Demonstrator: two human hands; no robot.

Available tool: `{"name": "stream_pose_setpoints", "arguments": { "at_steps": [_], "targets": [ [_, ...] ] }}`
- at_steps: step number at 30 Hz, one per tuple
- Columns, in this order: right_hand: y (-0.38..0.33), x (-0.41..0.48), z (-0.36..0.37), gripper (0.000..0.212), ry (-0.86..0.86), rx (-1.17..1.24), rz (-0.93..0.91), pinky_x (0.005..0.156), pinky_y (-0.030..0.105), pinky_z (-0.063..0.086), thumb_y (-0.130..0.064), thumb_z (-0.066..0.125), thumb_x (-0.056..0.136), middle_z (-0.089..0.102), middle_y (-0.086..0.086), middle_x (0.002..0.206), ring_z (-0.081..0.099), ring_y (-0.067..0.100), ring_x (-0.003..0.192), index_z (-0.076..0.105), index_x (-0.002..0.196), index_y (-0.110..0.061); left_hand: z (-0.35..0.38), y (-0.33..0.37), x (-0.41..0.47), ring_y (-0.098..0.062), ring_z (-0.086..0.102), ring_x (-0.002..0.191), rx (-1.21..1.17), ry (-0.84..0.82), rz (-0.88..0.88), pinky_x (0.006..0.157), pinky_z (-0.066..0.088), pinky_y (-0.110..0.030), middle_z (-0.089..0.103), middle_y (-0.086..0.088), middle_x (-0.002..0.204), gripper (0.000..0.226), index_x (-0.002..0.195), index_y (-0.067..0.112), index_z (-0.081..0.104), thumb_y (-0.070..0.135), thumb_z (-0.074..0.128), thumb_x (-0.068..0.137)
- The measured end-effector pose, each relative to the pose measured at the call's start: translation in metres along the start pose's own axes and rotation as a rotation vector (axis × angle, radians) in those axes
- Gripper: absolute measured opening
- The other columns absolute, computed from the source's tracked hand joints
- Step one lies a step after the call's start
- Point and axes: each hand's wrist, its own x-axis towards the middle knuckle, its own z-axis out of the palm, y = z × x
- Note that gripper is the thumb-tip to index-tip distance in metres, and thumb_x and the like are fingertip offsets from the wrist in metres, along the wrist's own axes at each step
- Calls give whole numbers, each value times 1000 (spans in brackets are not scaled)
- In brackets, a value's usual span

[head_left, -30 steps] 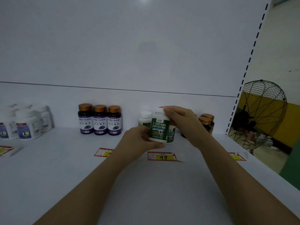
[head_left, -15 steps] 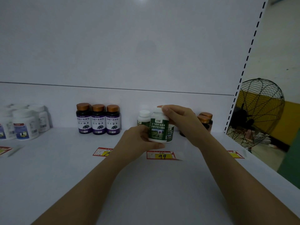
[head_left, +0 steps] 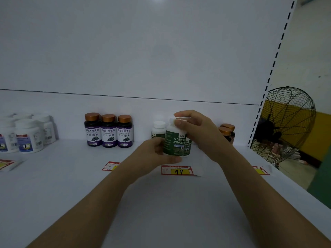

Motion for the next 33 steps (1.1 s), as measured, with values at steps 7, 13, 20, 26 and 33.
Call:
{"name": "stream_pose_setpoints", "arguments": {
  "at_steps": [7,13,20,26,33],
  "targets": [
    [2,-1,5,22,99,-143,-10,75,31,58,-37,65,86,70,1,96,67,17,89,59,102,-22,2,-3,1,1,59,81,152,142,57,59,44,-7,59,17,91,46,98,31,47,32,81,67],
    [-3,-4,0,19,-2,15,-19,84,37,58,-22,61,90,71,1,106,68,19,96,62,108,-17,2,3,0,0,60,94,-43,-33,-5,72,48,-11,65,15,103,31,104,35,57,28,72,78],
    [2,-5,5,37,0,-101,30,92,38,54,-47,61,84,66,-3,113,64,14,104,62,118,-33,1,2,-1,1,60,84,25,133,73,62,48,-10,58,22,92,47,99,35,47,26,81,69],
    [0,-4,-6,34,-24,90,47,94,34,53,-23,55,93,65,1,121,63,15,109,59,127,-22,1,4,-3,-1,63,97,-78,-59,13,85,51,-20,66,15,103,45,102,37,54,31,79,65],
    [3,-5,5,30,7,-32,37,95,38,52,-40,57,90,65,-5,115,62,13,108,61,119,-32,3,2,-1,5,62,81,-7,87,75,59,48,-5,62,19,90,43,92,37,49,21,81,68]
  ]
}}
